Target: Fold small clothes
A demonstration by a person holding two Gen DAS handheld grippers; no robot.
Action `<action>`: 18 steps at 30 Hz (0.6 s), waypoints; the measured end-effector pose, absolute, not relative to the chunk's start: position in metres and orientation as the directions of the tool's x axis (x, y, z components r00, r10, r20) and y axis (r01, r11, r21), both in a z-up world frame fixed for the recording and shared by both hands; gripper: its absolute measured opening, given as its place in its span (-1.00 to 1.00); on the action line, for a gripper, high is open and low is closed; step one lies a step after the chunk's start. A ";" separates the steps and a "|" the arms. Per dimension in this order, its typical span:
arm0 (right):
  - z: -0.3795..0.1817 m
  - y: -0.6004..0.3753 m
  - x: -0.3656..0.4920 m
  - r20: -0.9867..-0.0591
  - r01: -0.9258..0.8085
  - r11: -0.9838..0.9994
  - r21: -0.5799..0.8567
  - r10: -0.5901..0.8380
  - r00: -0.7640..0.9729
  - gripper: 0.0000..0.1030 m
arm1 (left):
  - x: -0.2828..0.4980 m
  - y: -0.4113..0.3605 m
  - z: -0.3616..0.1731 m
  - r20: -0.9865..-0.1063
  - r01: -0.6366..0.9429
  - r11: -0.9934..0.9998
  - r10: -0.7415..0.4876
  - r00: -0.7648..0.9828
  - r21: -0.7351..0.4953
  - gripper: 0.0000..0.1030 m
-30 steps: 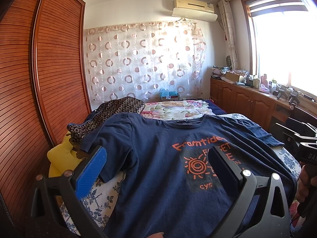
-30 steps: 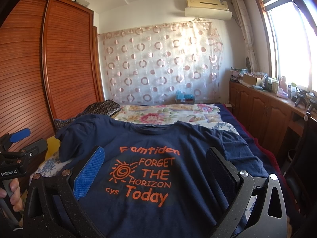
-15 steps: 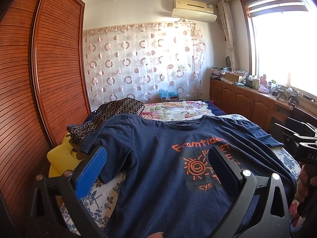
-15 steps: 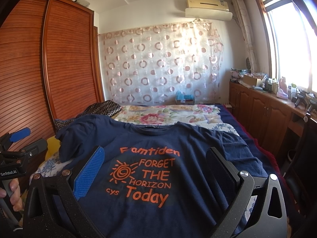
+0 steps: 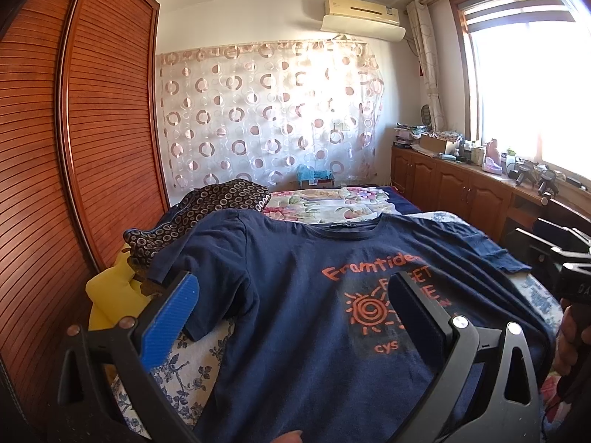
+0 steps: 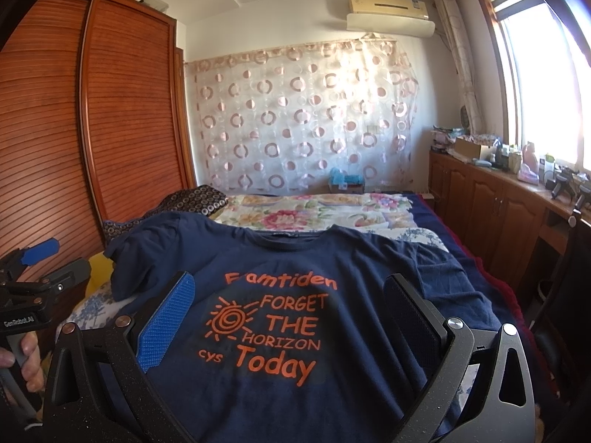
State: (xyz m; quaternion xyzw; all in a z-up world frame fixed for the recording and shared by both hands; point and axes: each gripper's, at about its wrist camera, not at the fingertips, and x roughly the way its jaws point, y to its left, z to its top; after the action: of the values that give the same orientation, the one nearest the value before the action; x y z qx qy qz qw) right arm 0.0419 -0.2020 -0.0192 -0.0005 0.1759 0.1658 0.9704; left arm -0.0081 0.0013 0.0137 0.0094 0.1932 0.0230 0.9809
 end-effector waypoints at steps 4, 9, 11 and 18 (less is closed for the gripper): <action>-0.022 -0.198 0.047 -0.357 -0.343 0.938 0.052 0.338 0.871 1.00 | 0.001 0.010 0.005 -0.394 -0.052 0.998 0.060 0.917 0.032 1.00; -0.032 -0.190 0.068 -0.390 -0.382 0.924 0.030 0.363 0.846 1.00 | 0.019 0.031 -0.007 -0.435 -0.036 0.999 0.042 0.900 0.021 1.00; -0.039 -0.185 0.079 -0.406 -0.401 0.916 0.019 0.373 0.834 1.00 | 0.029 0.041 -0.010 -0.447 -0.034 0.999 0.039 0.894 0.021 1.00; -0.051 -0.167 0.115 -0.456 -0.446 0.894 0.027 0.408 0.791 1.00 | 0.057 0.080 -0.023 -0.505 -0.042 0.999 0.036 0.862 0.000 1.00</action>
State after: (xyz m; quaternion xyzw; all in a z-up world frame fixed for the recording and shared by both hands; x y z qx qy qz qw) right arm 0.1152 -0.1673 -0.0512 -0.0410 0.2312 0.2260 0.9454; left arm 0.0574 0.0796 -0.0226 -0.0057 0.2617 0.0202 0.9649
